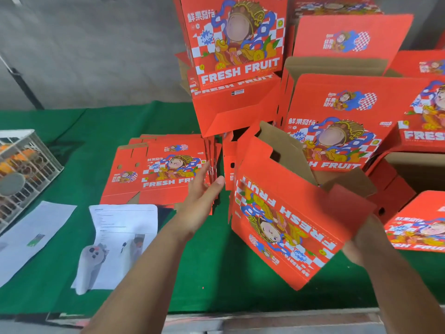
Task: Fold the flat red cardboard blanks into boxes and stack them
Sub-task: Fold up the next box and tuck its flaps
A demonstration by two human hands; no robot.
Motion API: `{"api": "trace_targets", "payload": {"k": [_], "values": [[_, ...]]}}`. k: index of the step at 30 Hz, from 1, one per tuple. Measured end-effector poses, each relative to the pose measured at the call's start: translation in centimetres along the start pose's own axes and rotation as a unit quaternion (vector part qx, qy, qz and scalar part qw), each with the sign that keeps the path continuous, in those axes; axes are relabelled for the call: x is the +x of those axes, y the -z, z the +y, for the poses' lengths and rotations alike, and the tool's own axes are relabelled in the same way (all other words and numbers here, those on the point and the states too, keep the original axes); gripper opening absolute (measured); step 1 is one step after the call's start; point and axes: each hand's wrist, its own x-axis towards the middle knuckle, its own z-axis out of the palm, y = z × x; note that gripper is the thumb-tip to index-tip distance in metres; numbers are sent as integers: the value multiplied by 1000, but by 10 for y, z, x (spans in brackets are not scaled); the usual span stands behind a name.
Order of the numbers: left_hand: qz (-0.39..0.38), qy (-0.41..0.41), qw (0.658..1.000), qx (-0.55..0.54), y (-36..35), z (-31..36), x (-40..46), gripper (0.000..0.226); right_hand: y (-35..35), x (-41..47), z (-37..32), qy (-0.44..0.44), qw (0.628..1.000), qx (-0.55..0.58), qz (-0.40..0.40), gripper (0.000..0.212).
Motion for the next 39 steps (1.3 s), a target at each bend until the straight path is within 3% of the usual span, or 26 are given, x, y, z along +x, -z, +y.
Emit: {"api": "trace_targets", "payload": {"k": [6,11,14,17,20,23,25,27,30,35,37,39], "values": [[-17,-38,999,26,-7,-7,-1,74,0,-7,-3,3,997,67,-45,30],[32,-96,995,-3,-3,-15,-8,64,-16,4,1,-6,999,9,34,24],[75,-113,991,3,5,-16,-8,51,-31,9,3,-11,1000,20,-13,11],[92,-48,992,73,18,-14,-8,41,-50,11,4,42,998,29,-35,21],[57,1,996,67,28,-6,-13,41,-64,10,4,92,994,45,-45,46],[53,36,978,199,32,-7,-15,88,-69,16,1,160,986,14,32,33],[72,62,975,201,26,-14,-15,106,-68,17,1,179,982,-40,50,30],[138,45,977,156,20,-24,-17,85,-68,14,7,179,977,-115,33,22],[248,1,943,223,18,-36,-10,47,-62,14,16,214,953,-214,20,18],[293,-101,896,319,7,-42,-9,47,-66,9,24,309,899,-310,-1,55],[286,-106,914,268,3,-40,-9,40,-70,5,37,351,853,-386,0,60],[268,-98,933,219,3,-39,-5,45,-72,-1,48,348,838,-420,-20,64]]}}
